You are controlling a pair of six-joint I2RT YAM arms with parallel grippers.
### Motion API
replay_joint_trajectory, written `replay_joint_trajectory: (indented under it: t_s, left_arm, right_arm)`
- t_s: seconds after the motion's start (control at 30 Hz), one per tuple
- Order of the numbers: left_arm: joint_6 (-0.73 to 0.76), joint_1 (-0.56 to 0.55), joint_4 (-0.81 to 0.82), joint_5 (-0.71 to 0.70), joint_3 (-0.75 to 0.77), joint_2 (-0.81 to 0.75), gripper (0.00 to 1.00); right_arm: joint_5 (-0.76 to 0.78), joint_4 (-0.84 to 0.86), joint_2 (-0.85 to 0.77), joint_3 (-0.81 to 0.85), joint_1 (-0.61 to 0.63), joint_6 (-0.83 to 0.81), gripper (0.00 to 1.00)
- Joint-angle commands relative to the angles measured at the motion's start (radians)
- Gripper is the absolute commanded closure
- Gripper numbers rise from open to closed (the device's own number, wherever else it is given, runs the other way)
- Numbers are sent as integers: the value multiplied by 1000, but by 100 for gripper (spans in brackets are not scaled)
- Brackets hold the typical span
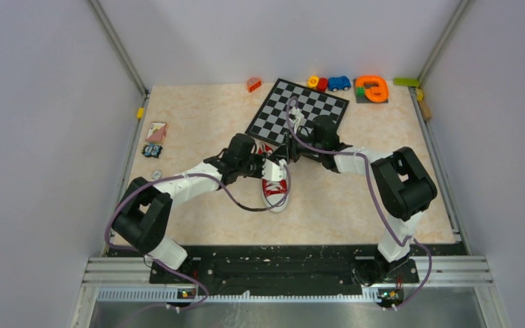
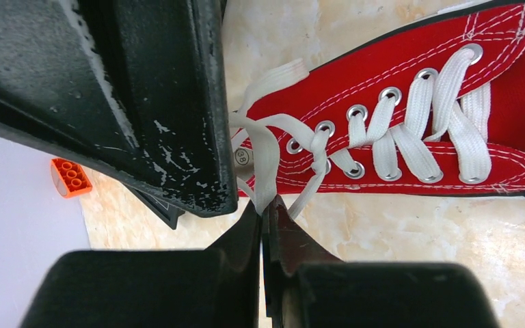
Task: Tie the shoes
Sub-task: Wrap the shoelace around the shoelace.
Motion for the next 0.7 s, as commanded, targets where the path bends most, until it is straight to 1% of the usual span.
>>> replay_joint_trajectory:
  t_s: [0.0, 0.2, 0.27, 0.37, 0.67]
  left_arm:
    - [-6, 1, 21, -1, 39, 6, 100]
    - [-6, 0, 25, 8, 42, 7, 100]
    - [-6, 0, 26, 15, 43, 9, 100]
    - [-10, -1, 28, 22, 47, 14, 100]
    - [-19, -1, 35, 30, 56, 27, 100]
  right_arm:
    - [5, 28, -33, 29, 15, -24, 65]
    - [4, 35, -33, 30, 17, -24, 66]
    - [4, 38, -33, 28, 17, -23, 63]
    - [5, 40, -33, 28, 17, -22, 63]
    - [0, 43, -30, 30, 17, -19, 63]
